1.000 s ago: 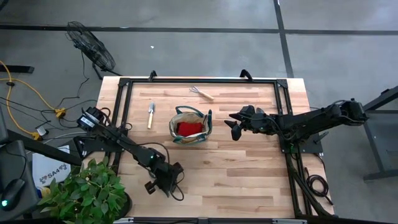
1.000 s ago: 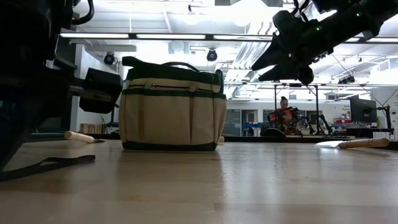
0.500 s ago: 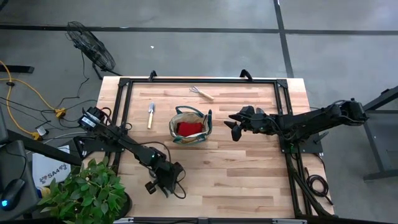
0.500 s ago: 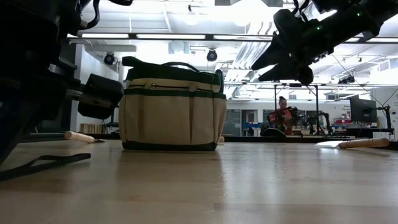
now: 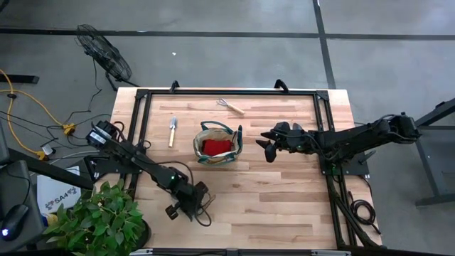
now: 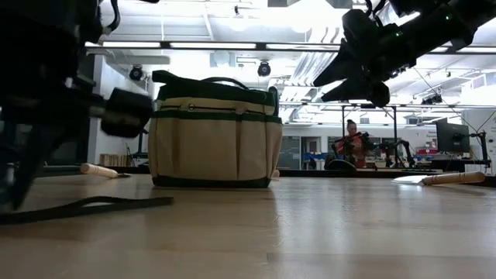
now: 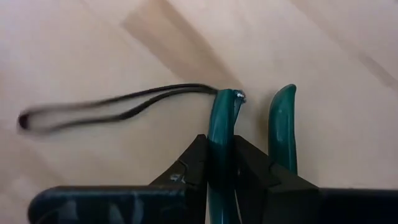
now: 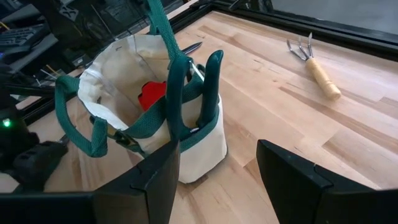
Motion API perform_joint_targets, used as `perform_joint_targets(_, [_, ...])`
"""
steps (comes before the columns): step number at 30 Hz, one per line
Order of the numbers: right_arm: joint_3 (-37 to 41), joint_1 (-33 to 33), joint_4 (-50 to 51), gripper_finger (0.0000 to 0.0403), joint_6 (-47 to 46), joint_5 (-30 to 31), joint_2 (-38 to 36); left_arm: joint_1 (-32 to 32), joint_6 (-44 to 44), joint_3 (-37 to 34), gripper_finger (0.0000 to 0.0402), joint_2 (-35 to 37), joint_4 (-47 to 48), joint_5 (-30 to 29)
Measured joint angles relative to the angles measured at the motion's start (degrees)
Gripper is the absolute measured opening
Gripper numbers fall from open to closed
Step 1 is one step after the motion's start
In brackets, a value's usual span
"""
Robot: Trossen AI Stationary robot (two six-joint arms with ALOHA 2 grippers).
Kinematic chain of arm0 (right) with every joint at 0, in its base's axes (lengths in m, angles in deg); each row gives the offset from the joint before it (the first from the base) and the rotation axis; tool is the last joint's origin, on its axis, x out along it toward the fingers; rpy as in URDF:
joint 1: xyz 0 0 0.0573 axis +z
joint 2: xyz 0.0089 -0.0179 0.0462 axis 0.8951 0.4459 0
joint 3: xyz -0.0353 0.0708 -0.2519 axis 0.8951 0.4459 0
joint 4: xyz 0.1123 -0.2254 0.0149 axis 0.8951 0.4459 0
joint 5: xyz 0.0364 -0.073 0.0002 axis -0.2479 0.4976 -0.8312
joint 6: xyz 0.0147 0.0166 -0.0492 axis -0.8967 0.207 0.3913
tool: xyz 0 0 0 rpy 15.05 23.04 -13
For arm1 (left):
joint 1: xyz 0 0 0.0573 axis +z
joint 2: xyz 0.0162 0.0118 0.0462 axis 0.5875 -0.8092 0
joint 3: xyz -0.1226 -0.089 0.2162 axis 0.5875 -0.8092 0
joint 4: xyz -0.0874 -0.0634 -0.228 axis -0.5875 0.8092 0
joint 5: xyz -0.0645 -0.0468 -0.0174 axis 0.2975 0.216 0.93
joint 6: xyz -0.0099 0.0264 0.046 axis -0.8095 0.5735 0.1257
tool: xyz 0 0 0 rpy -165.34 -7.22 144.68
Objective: Pick & Place Garden tools in Gardening bag
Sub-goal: Put the green shear scissors into the light brown gardening bag
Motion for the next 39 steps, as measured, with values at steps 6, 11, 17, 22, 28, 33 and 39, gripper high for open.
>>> perform_joint_targets(6, [0.0, 0.0, -0.01, 0.0205, 0.0, -0.16, -0.01, 0.0, -0.01, 0.0, 0.0042, 2.78, 1.02, -2.55])
perform_joint_targets(11, [0.0, 0.0, -0.01, 0.0205, 0.0, -0.16, -0.01, 0.0, -0.01, 0.02, 0.0042, 5.69, 2.44, -6.27])
perform_joint_targets(17, [0.0, 0.0, -0.02, 0.0205, 0.0, -0.16, 0.0, 0.0, -0.21, 0.02, 0.0042, 10.03, 2.35, -9.14])
perform_joint_targets(22, [0.0, 0.0, -0.02, 0.0205, 0.0, -0.16, 0.0, 0.0, -0.15, 0.08, 0.0042, 14.16, 2.0, -12.51])
perform_joint_targets(28, [0.0, 0.0, -0.01, 0.0205, 0.02, -0.16, -0.01, 0.0, -0.85, -0.16, 0.0042, 17.87, 1.12, -14.09])
perform_joint_targets(33, [-0.02, 0.0, 0.0, 0.0205, 0.02, -0.16, 0.0, 0.0, -4.2, -7.21, 0.0042, 19.9, -9.91, -13.0])
perform_joint_targets(39, [0.0, 0.0, 0.0, 0.0205, 0.02, -0.16, 0.0, 0.0, -6.51, -15.99, 0.0042, 23.51, -22.36, -16.18])
